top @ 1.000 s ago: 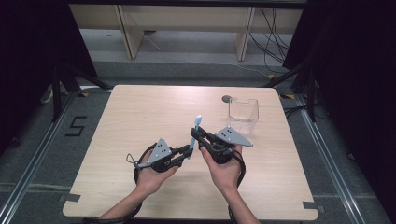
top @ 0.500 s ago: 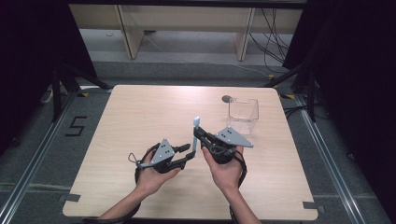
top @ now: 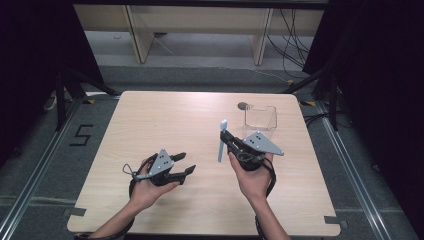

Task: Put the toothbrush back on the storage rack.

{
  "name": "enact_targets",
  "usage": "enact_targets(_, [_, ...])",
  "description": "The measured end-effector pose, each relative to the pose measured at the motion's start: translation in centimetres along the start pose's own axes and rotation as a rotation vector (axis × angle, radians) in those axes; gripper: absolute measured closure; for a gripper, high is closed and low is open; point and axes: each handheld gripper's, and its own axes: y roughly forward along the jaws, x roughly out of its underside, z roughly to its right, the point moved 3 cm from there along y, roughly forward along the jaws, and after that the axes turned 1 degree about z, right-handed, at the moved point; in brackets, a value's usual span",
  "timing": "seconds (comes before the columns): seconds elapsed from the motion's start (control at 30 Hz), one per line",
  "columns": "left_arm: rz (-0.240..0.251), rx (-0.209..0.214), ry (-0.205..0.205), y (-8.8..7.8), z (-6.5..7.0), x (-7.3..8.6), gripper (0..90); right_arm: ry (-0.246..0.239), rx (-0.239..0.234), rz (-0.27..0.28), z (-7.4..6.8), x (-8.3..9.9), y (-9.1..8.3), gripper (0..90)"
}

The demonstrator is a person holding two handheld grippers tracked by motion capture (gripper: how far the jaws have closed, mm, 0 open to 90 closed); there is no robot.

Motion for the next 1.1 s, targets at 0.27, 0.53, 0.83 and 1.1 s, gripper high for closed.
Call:
enact_targets(0.27, [-0.001,-0.061,-0.023,-1.4,-1.8,0.6,41.8,-0.007,0.010,0.010,0.5,-0.2,-0.5,86.2])
enact_targets(0.53, [0.040,-0.092,-0.070,-2.8,-3.0,1.6,40.1,-0.018,0.036,0.001,0.7,-0.6,-1.5,86.1])
enact_targets(0.83, [0.050,-0.150,-0.105,-4.2,-4.3,2.3,39.5,-0.016,0.064,0.004,1.6,-0.9,-2.1,86.1])
enact_targets(1.1, [0.054,-0.194,-0.129,-5.0,-5.2,3.4,39.4,-0.011,0.077,0.003,2.1,-1.4,-2.3,86.0])
